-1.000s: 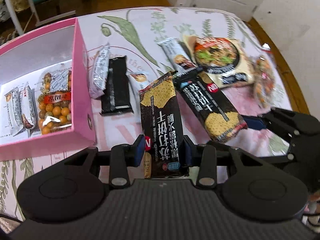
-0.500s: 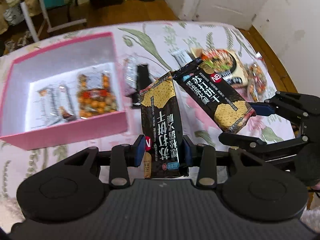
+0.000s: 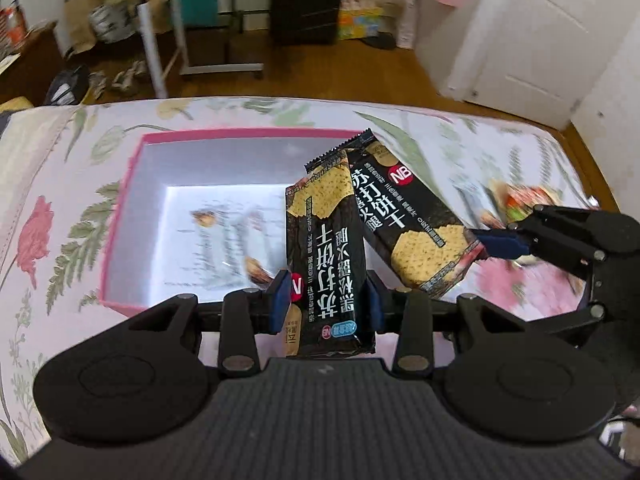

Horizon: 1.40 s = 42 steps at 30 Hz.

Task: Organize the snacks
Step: 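Carry both cracker packs over the pink box and open both grippers, then grasp a white wafer bar with the left gripper while the right gripper grasps another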

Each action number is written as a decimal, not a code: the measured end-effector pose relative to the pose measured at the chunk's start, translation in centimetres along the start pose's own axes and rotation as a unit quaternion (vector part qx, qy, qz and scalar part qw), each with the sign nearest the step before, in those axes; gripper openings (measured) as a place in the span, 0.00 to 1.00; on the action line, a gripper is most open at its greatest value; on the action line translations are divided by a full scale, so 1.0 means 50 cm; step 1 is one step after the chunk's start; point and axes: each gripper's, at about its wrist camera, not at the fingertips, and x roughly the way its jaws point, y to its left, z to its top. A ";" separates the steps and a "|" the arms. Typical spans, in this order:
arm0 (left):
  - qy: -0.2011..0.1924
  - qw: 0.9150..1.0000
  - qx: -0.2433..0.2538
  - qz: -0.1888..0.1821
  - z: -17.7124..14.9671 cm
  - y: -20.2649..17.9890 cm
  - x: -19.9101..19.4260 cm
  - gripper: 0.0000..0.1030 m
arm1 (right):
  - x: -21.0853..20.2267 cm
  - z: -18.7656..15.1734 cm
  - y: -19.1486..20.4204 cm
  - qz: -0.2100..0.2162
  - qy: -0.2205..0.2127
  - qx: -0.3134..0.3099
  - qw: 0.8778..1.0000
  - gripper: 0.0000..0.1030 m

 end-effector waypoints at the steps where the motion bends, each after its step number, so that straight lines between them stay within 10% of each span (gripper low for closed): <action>1: -0.002 1.000 -0.004 0.010 0.008 0.016 0.013 0.36 | 0.023 0.011 -0.001 0.004 0.004 -0.001 1.000 0.58; 17: 0.059 0.984 0.010 0.165 0.030 0.166 0.269 0.36 | 0.331 0.050 0.012 0.056 0.105 0.059 0.991 0.61; 20: 0.059 0.985 -0.004 0.164 0.023 0.170 0.276 0.41 | 0.333 0.041 0.006 0.066 0.113 0.074 0.989 0.77; 31: 0.035 0.994 0.001 0.099 0.012 0.120 0.165 0.44 | 0.094 -0.009 -0.074 0.075 0.008 0.097 0.992 0.78; 42: 0.003 0.997 0.073 0.020 -0.003 -0.055 0.072 0.43 | -0.123 -0.176 -0.156 -0.042 -0.088 0.068 0.993 0.78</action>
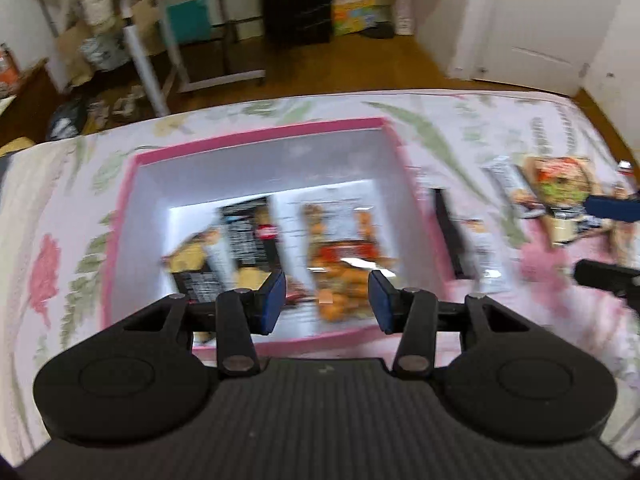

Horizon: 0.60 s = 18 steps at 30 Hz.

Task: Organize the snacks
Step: 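Grasp a white wafer bar with the left gripper while the right gripper grasps another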

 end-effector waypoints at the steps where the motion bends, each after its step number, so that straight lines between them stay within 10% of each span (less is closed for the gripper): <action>1: -0.001 1.000 0.003 -0.015 0.003 -0.019 -0.004 0.43 | -0.010 -0.011 -0.010 -0.003 -0.004 0.000 1.000 0.78; 12: -0.002 0.994 0.040 -0.106 0.013 -0.218 0.048 0.41 | 0.015 -0.048 -0.160 -0.056 -0.019 0.059 0.996 0.76; 18: 0.001 0.995 0.029 -0.099 0.012 -0.300 0.145 0.40 | 0.110 -0.058 -0.238 -0.060 0.023 0.097 0.993 0.67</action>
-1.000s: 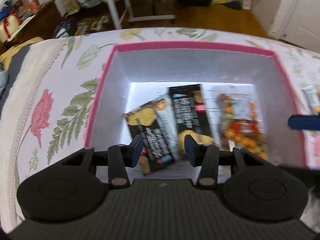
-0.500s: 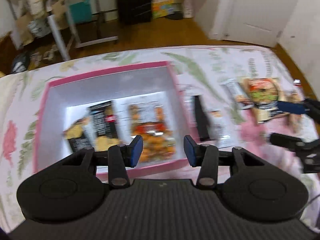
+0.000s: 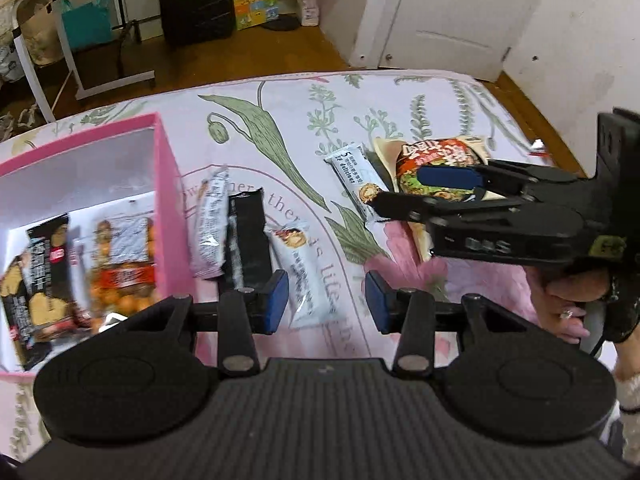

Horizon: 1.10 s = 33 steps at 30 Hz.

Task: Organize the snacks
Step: 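Grasp a white wafer bar with the left gripper while the right gripper grasps another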

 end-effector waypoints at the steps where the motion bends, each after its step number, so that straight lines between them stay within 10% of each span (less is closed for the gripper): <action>1: -0.004 1.000 -0.003 0.008 0.003 -0.006 0.021 0.40 | 0.021 0.000 -0.011 -0.005 0.002 0.007 1.000 0.67; 17: 0.019 0.997 -0.015 0.072 -0.026 -0.003 0.181 0.40 | 0.166 -0.042 0.013 -0.109 0.029 -0.068 0.991 0.52; 21: 0.021 0.997 -0.013 0.070 -0.029 -0.004 0.181 0.27 | 0.149 -0.039 0.009 -0.111 0.024 -0.041 0.993 0.32; 33: 0.039 0.999 -0.016 0.034 -0.044 -0.011 0.137 0.24 | 0.060 -0.078 0.035 -0.064 0.034 0.042 0.996 0.31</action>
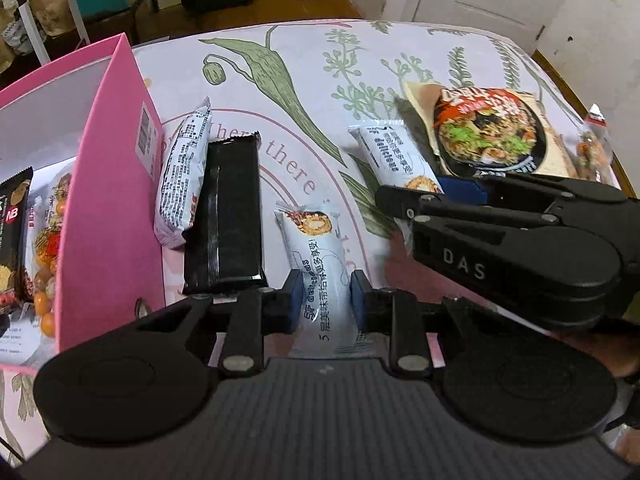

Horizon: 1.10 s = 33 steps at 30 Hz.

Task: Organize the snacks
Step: 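Grasp a white wafer bar with the left gripper while the right gripper grasps another, then carry both wafer bars into the pink box and open both grippers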

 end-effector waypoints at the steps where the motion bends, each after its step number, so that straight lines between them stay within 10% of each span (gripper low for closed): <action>1: 0.000 1.000 0.002 0.000 -0.002 -0.002 -0.006 0.24 | -0.008 -0.001 0.000 0.009 0.004 0.004 1.000 0.31; 22: 0.021 0.999 0.029 -0.026 -0.056 0.004 -0.127 0.18 | -0.179 -0.046 0.025 0.045 0.029 -0.006 0.999 0.32; 33: 0.059 0.997 -0.036 -0.044 -0.072 0.020 -0.064 0.45 | -0.155 -0.074 0.020 0.044 0.064 0.003 0.997 0.32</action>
